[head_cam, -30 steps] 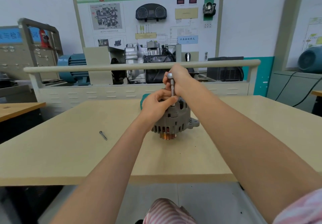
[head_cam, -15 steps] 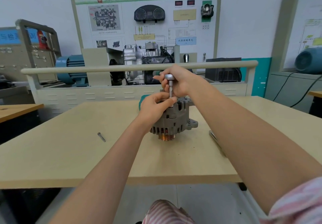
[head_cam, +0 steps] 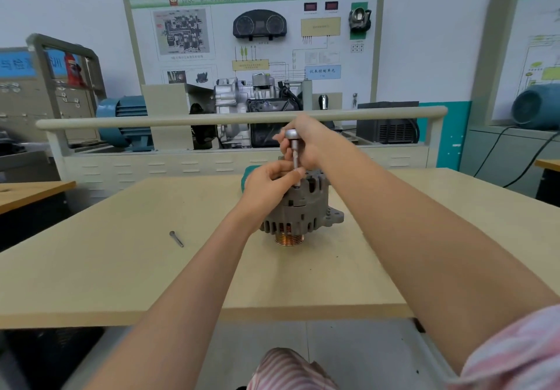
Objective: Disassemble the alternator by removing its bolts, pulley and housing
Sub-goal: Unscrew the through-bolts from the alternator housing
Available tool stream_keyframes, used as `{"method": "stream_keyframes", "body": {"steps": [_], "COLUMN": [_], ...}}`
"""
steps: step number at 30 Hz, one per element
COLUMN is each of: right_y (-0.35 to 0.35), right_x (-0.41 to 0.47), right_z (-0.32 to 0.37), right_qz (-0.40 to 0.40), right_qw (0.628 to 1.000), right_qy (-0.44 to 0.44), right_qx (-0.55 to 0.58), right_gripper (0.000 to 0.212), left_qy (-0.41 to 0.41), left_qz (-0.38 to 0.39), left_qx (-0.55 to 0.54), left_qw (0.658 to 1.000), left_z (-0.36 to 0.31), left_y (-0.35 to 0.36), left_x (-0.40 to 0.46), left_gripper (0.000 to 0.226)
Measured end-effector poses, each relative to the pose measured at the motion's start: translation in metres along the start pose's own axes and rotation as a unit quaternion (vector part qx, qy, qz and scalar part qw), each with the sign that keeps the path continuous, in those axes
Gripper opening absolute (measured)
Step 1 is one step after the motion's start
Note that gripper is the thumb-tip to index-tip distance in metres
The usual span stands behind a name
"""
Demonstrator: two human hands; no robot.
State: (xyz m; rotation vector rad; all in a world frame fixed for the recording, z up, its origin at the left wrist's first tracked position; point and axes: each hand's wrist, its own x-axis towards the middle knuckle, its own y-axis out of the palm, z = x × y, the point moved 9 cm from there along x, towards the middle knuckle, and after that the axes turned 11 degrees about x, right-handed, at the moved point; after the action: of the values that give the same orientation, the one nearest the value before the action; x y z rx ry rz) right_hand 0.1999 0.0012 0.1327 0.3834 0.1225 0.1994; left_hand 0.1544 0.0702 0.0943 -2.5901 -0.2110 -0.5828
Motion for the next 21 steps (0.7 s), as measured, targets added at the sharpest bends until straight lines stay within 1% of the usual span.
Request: {"method": "stream_keyframes", "body": {"steps": [2,4,5,6,8,9,10,11,12,13,15,17,19,20,21], "right_y": [0.005,0.007,0.007,0.005,-0.007,-0.014,-0.018,-0.021,-0.022,-0.021,-0.017,-0.011,-0.001,0.003,0.004], "right_x": [0.000,-0.003,-0.004,-0.004,-0.007,-0.012,-0.017,-0.019,-0.019,-0.018,-0.013,-0.006,-0.002,-0.003,-0.004], "right_z": [-0.002,-0.002,-0.001,0.000,0.006,0.010,0.010,0.010,0.010,0.010,0.010,0.007,0.003,0.001,-0.001], "right_qz": [0.072,0.098,0.087,0.056,-0.070,-0.130,-0.168,-0.184,-0.190,-0.192,-0.162,-0.090,0.006,0.043,0.061], "right_qw": [0.997,0.995,0.996,0.998,0.993,0.978,0.959,0.946,0.944,0.950,0.975,0.994,0.999,0.998,0.997], "right_qy": [0.032,0.036,0.026,0.003,-0.094,-0.151,-0.193,-0.218,-0.220,-0.206,-0.143,-0.063,-0.007,0.013,0.028], "right_qx": [-0.002,-0.004,-0.004,0.002,0.035,0.068,0.119,0.156,0.159,0.132,0.061,-0.004,-0.047,-0.048,-0.043], "right_gripper": [0.025,0.025,0.025,0.023,0.015,0.010,0.010,0.020,0.026,0.026,0.015,0.023,0.027,0.027,0.027], "left_qy": [-0.003,-0.004,-0.004,-0.003,-0.004,-0.006,-0.009,-0.013,-0.016,-0.017,-0.013,-0.003,0.005,0.005,0.003], "left_qz": [0.004,-0.001,-0.004,-0.007,-0.011,-0.013,-0.016,-0.018,-0.017,-0.015,-0.010,0.001,0.012,0.015,0.015], "left_qx": [0.000,-0.002,-0.004,-0.004,-0.001,0.003,0.010,0.017,0.020,0.019,0.013,0.004,-0.006,-0.010,-0.009], "left_qw": [1.000,1.000,1.000,1.000,1.000,1.000,1.000,1.000,1.000,1.000,1.000,1.000,1.000,1.000,1.000], "left_z": [0.001,0.001,0.000,0.000,0.000,0.000,0.001,0.001,0.001,0.001,0.000,-0.001,-0.001,-0.001,0.000], "left_y": [0.000,0.000,0.000,0.000,-0.001,-0.001,-0.001,-0.001,-0.001,-0.001,0.000,0.000,0.000,-0.001,-0.003], "left_x": [0.001,0.001,0.002,0.002,0.001,0.001,0.001,0.001,0.001,0.001,0.001,0.001,0.000,0.000,0.000], "left_gripper": [0.012,0.005,0.004,0.003,0.002,0.004,0.009,0.013,0.013,0.009,0.004,0.001,0.003,0.004,0.004]}}
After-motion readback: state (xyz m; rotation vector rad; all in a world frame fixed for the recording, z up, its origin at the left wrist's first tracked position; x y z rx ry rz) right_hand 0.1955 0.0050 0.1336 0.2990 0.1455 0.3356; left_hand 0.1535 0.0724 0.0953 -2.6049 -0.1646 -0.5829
